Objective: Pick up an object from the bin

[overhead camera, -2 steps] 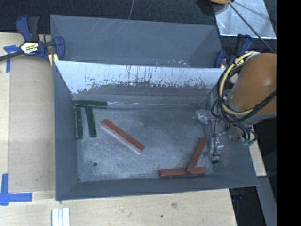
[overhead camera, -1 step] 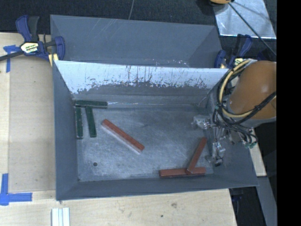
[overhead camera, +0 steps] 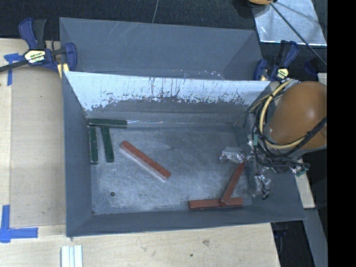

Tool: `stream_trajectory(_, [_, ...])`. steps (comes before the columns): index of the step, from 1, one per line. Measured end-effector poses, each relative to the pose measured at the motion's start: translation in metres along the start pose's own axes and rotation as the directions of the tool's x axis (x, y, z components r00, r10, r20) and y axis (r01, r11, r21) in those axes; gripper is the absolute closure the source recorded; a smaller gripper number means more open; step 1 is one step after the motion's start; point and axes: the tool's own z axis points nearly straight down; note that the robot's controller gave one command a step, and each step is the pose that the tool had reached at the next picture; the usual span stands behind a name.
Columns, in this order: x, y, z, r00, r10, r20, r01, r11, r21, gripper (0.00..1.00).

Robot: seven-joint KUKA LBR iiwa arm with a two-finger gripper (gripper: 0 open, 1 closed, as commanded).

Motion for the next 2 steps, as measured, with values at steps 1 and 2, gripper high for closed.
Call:
stream_trajectory(1, [-0.010, 0.010, 0.048, 0.993, -0.117, -0.002, 0.117, 0.993, -0.003, 0.00])
stream_trajectory(2, [-0.030, 0.018, 0.045, 0.965, -0.261, 0.002, 0.261, 0.965, 0.001, 1.00])
